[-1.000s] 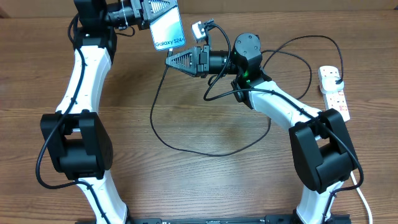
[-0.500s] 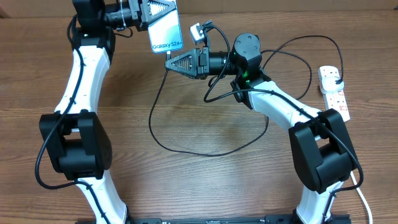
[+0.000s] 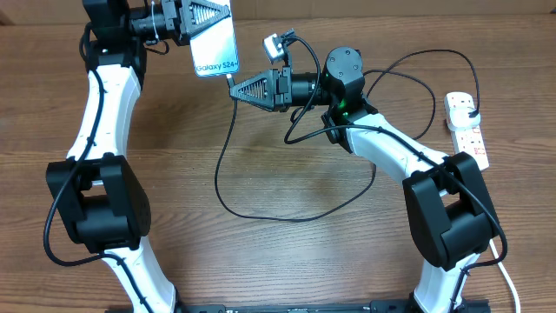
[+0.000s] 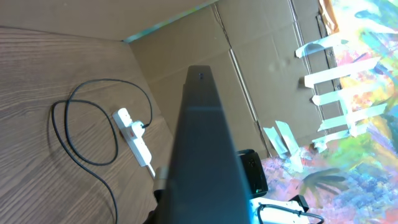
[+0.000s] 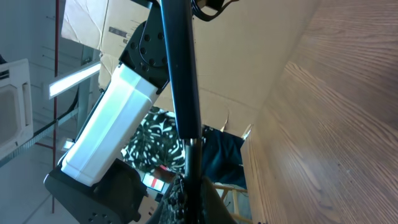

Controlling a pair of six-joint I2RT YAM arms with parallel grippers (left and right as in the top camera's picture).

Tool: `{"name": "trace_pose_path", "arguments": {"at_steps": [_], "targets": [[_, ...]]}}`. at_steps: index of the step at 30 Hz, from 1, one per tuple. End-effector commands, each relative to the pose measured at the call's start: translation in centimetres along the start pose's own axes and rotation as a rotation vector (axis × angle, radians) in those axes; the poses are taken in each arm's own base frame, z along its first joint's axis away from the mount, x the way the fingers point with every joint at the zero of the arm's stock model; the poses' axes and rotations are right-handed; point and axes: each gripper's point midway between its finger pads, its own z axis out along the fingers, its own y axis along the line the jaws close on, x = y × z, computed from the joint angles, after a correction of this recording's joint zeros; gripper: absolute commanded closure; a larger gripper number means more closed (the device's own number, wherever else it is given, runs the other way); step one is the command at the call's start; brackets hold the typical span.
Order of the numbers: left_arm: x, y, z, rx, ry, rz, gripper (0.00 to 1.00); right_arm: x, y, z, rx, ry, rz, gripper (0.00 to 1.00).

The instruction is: Plug charger to phone and switch on socket

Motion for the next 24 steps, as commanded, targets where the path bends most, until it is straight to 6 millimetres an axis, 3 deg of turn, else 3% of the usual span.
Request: {"name": "trace_pose_path", "arguments": {"at_steps": [1,9,24], "targets": [[1.5,-1.9,0.9,0.046,0.089,0.047,0.96,-1.9,1.8,-0.7,-0.003,-0.072,-0.052,0.96],[1.1,-1.7,0.2,0.038,0.073,0.045,0.96,-1.7,1.7,-0.7,-0.002,-0.065,-0.056,0.96],[-2.2,-0.2,-0.5,-0.053,-0.116,0.037,0.96,0.0,1.9,0.4,-0.016,0.004,-0.039,0.96]]}}
